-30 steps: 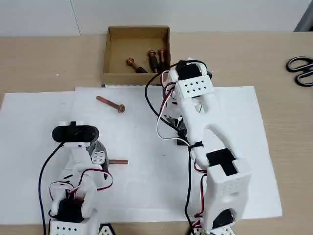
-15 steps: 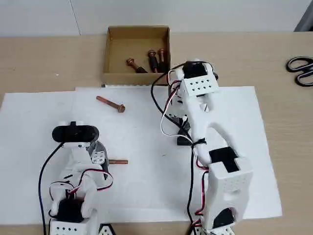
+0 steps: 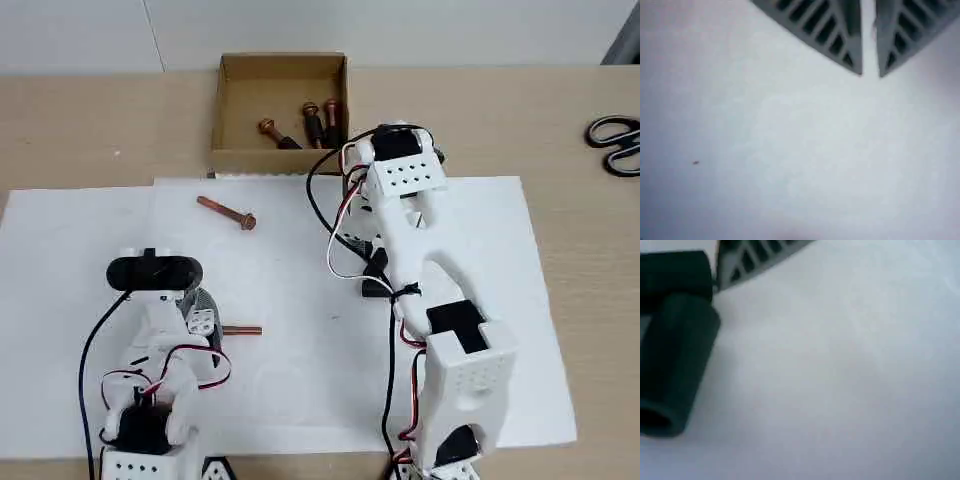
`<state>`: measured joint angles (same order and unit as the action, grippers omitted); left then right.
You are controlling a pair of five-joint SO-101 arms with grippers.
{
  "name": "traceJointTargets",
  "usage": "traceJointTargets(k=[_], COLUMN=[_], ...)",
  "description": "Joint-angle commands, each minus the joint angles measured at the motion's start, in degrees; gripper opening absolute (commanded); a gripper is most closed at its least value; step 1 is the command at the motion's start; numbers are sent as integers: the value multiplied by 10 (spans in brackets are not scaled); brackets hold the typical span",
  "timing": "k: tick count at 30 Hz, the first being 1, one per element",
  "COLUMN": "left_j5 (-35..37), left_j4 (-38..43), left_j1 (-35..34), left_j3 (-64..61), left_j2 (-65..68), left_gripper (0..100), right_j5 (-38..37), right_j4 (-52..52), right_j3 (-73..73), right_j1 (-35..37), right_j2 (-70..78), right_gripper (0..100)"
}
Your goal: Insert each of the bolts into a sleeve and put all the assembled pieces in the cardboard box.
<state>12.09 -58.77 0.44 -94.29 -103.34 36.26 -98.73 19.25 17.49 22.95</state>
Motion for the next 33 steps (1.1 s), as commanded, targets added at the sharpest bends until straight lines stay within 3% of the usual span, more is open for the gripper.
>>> traceJointTargets(k=[1, 33], left_j5=[3, 4], left_j4=[11, 11], left_j1=[-4, -4], left_j3=[1, 1], left_j2=[-4, -4], left_gripper=[6, 6], right_j5=[1, -24], right_j4=[2, 91], right_j3=[3, 5], right_j1=[-4, -5], right_j2=[-4, 86], right_gripper=[183, 174])
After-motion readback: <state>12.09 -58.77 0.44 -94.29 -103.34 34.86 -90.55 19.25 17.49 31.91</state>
